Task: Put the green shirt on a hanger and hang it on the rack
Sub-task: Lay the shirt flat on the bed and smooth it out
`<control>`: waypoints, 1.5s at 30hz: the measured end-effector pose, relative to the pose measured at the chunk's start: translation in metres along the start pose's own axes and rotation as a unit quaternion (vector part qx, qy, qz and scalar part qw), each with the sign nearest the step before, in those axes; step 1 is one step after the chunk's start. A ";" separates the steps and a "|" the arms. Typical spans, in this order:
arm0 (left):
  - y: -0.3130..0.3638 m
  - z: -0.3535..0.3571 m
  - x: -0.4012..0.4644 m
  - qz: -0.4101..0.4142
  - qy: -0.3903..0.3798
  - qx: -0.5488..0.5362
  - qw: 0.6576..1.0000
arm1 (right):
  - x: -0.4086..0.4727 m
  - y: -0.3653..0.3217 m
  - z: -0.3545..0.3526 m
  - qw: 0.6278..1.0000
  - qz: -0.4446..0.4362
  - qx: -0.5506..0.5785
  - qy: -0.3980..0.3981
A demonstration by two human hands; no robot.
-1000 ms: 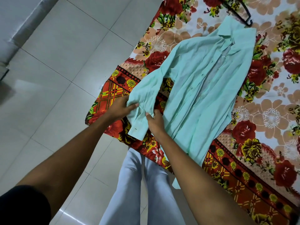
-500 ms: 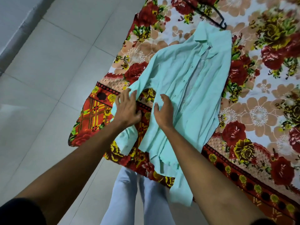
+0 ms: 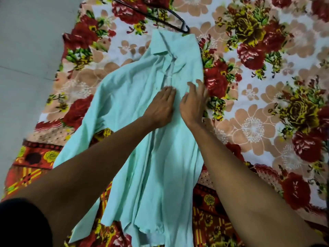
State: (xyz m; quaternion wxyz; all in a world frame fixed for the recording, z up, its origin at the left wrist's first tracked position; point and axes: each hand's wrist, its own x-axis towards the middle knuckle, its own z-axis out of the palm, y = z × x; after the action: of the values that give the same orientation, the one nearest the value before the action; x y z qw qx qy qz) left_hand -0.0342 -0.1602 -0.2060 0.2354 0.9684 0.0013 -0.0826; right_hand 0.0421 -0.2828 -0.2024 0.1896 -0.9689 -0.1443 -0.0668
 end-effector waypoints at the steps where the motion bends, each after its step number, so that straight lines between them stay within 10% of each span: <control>1: 0.005 0.006 0.013 0.012 -0.004 0.001 1.000 | 0.005 0.009 -0.004 0.999 0.051 0.006 0.011; 6: 0.022 0.039 0.043 0.012 -0.052 0.031 0.998 | 0.006 0.052 -0.007 0.959 0.245 0.126 -0.061; 21: -0.005 0.041 0.037 0.045 -0.019 0.084 0.995 | 0.003 0.088 -0.041 0.868 0.249 0.407 -0.139; 28: 0.037 0.028 0.036 0.043 0.047 -0.019 0.998 | -0.022 0.112 -0.055 0.777 0.263 0.411 -0.398; 35: 0.050 0.038 0.011 0.125 -0.014 -0.011 0.992 | -0.043 0.120 -0.071 0.920 0.245 0.287 -0.101; 40: 0.043 0.035 0.003 0.051 -0.075 -0.082 0.993 | -0.093 0.109 -0.082 0.885 0.222 0.266 -0.311; 45: 0.055 0.033 -0.002 0.150 -0.056 -0.030 0.987 | -0.113 0.110 -0.080 0.923 0.203 0.275 -0.175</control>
State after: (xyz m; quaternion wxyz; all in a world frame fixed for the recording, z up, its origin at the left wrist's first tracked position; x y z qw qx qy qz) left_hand -0.0394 -0.2240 -0.2090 0.2741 0.9438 -0.1548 -0.1003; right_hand -0.0379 -0.4404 -0.1880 0.4296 -0.8835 0.0120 0.1862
